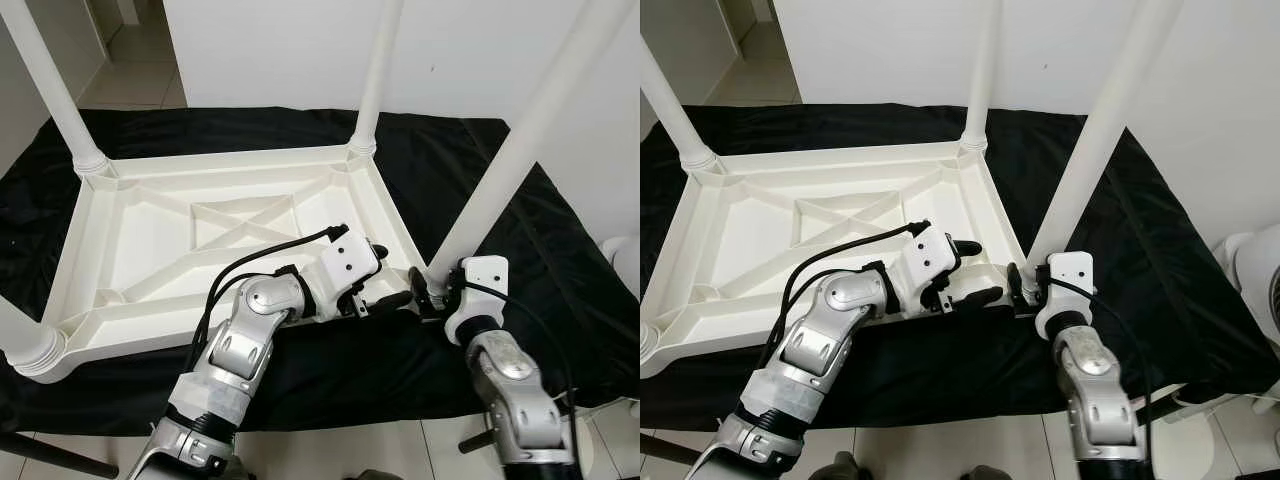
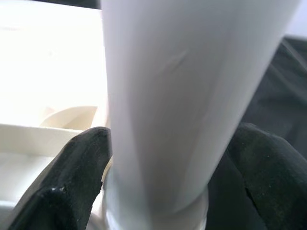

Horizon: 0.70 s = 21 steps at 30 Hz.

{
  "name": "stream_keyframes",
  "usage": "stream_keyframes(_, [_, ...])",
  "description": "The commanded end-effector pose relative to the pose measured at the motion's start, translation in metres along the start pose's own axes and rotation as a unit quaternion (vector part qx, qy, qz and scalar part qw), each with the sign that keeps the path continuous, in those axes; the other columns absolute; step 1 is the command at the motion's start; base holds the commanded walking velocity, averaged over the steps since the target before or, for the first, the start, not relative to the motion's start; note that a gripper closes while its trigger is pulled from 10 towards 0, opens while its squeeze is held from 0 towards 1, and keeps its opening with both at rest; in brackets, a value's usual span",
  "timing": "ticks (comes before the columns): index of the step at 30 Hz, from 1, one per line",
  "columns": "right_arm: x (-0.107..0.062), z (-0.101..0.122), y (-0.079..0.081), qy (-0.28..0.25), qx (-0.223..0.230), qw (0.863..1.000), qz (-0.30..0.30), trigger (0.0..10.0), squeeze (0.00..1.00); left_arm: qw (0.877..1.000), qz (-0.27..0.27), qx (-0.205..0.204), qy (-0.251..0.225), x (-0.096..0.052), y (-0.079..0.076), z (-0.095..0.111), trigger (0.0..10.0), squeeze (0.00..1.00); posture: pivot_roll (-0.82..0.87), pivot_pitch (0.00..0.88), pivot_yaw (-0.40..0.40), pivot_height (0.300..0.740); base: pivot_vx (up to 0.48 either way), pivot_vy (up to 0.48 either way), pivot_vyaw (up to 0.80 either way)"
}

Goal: Building children table

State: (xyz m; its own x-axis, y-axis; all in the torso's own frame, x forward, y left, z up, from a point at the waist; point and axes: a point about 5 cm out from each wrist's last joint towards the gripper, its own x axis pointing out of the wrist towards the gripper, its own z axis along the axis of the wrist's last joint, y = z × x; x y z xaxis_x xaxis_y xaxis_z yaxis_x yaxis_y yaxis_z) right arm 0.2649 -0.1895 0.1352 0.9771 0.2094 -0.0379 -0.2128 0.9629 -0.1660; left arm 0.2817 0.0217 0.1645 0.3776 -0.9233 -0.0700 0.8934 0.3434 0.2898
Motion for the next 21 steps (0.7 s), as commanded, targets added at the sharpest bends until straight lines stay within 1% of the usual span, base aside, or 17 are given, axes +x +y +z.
stream_keyframes(1, [0.003, 0.001, -0.001, -0.008, -0.001, 1.000, 0.026, 10.0, 0.00, 0.998, 0.062, 0.002, 0.006, 0.002, 0.006, -0.002, 10.0, 0.00, -0.04, 0.000, -0.019, 0.740, 0.000, 0.000, 0.00])
stream_keyframes(5, [0.013, 0.004, -0.002, -0.009, -0.014, 0.996, 0.084, 10.0, 0.00, 0.998, 0.061, 0.002, 0.005, 0.003, 0.006, -0.001, 10.0, 0.00, -0.04, 0.000, -0.010, 0.740, 0.000, 0.000, 0.00])
stream_keyframes(6, [0.017, 0.004, 0.001, -0.005, -0.021, 0.994, 0.109, 10.0, 0.00, 0.998, 0.060, 0.002, 0.005, 0.003, 0.006, -0.001, 10.0, 0.00, -0.04, 0.000, -0.007, 0.740, 0.000, 0.000, 0.00])
stream_keyframes(7, [0.017, 0.004, 0.001, -0.005, -0.021, 0.994, 0.109, 10.0, 0.00, 0.998, 0.060, 0.002, 0.005, 0.003, 0.006, -0.001, 10.0, 0.00, -0.04, 0.000, -0.007, 0.740, 0.000, 0.000, 0.00])
stream_keyframes(9, [0.021, 0.005, 0.004, -0.006, -0.032, 0.988, 0.151, 10.0, 0.00, 0.998, 0.058, 0.003, 0.004, 0.004, 0.005, 0.000, 10.0, 0.00, -0.04, 0.000, -0.007, 0.740, 0.000, 0.000, 0.00])
stream_keyframes(12, [0.024, 0.004, 0.007, -0.002, -0.034, 0.982, 0.187, 10.0, 0.00, 0.998, 0.059, 0.003, 0.003, 0.003, 0.006, 0.001, 10.0, 0.00, -0.03, 0.000, -0.009, 0.740, 0.000, 0.000, 0.00])
stream_keyframes(14, [0.024, 0.004, 0.007, -0.001, -0.034, 0.980, 0.196, 10.0, 0.00, 0.998, 0.059, 0.003, 0.003, 0.003, 0.006, 0.001, 10.0, 0.00, -0.03, 0.000, -0.009, 0.740, 0.000, 0.000, 0.00])
stream_keyframes(15, [0.024, 0.001, 0.007, 0.006, -0.029, 0.977, 0.211, 0.0, 0.00, 0.998, 0.061, 0.005, 0.003, 0.003, 0.007, 0.001, 10.0, 0.00, -0.02, 0.000, -0.018, 0.740, 0.000, 0.000, 0.00])
stream_keyframes(18, [0.022, -0.006, 0.007, 0.017, -0.022, 0.973, 0.230, 0.0, 0.00, 0.998, 0.066, 0.004, 0.003, 0.002, 0.008, 0.001, 10.0, 0.00, -0.02, 0.000, -0.020, 0.740, 0.000, 0.000, 0.00])
stream_keyframes(21, [0.021, -0.008, 0.006, 0.020, -0.021, 0.973, 0.229, 0.0, 0.00, 0.998, 0.067, 0.003, 0.003, 0.002, 0.008, 0.001, 10.0, 0.00, -0.02, 0.000, -0.021, 0.740, 0.000, 0.000, 0.00])
